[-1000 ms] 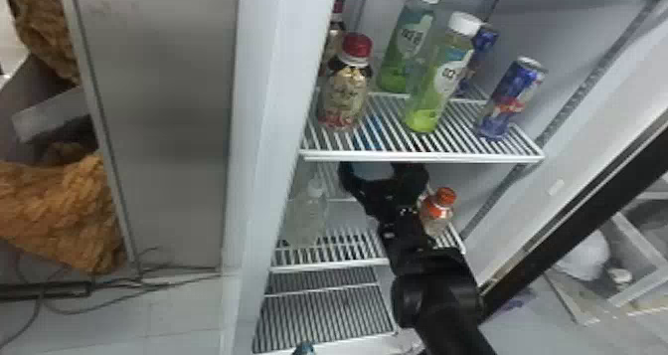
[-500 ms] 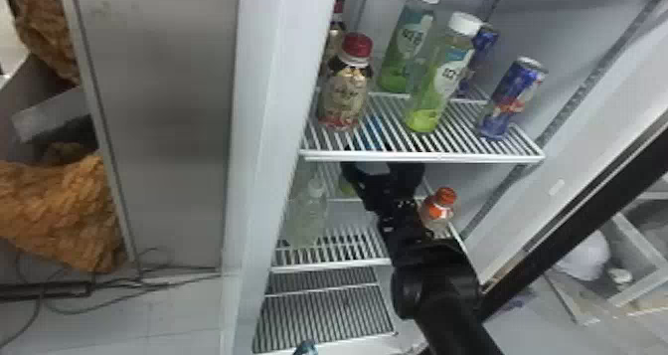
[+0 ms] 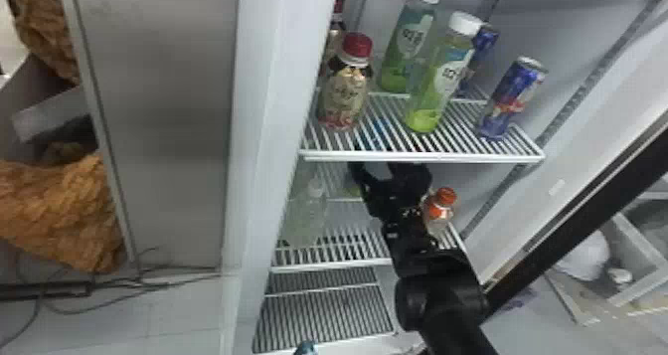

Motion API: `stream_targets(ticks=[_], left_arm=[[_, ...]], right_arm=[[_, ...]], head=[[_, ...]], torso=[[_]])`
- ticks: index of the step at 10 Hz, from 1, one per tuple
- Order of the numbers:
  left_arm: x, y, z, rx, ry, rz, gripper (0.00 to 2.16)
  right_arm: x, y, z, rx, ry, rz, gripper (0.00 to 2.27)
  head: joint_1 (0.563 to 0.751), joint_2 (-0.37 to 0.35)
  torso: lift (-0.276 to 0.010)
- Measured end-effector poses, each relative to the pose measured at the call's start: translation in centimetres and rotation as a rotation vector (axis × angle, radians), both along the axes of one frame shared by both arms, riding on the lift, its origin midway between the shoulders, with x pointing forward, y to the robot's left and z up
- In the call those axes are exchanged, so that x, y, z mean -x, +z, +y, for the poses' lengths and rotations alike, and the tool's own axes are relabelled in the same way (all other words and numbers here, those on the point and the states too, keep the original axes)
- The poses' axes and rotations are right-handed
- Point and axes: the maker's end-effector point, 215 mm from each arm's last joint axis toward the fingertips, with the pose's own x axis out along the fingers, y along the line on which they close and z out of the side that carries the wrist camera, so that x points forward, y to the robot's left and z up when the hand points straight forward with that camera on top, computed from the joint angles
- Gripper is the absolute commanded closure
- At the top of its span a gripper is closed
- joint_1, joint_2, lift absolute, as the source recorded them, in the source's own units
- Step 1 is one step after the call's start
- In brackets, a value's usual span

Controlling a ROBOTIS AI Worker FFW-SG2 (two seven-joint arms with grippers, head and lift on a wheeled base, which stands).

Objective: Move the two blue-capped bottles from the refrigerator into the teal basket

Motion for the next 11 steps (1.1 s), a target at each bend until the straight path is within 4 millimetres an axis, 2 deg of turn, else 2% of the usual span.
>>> stream_targets(ticks=[5,8,11], left_arm=[[0.1,-0.1,0.2,0.003,0.008,0.007,1.14],[0.1,-0.1,0.3,0.005,0.01,0.011,1.14],[0.2,-0.2,0.4,0.005,0.014,0.015,1.14]], right_arm=[[4.1,1.0,0.3,0.001,0.028,-0.046,0.56],[6.6,0.6,0.4,0.002,0.048,-0.044,0.56],[9.9,1.1,0.4,-0.004,0.061,-0.052,0.56]], head=[[0.695,-0.35],[0.695,-0.35],[0.695,-0.35]], torso=[[-0.144],[-0.144],[-0.144]])
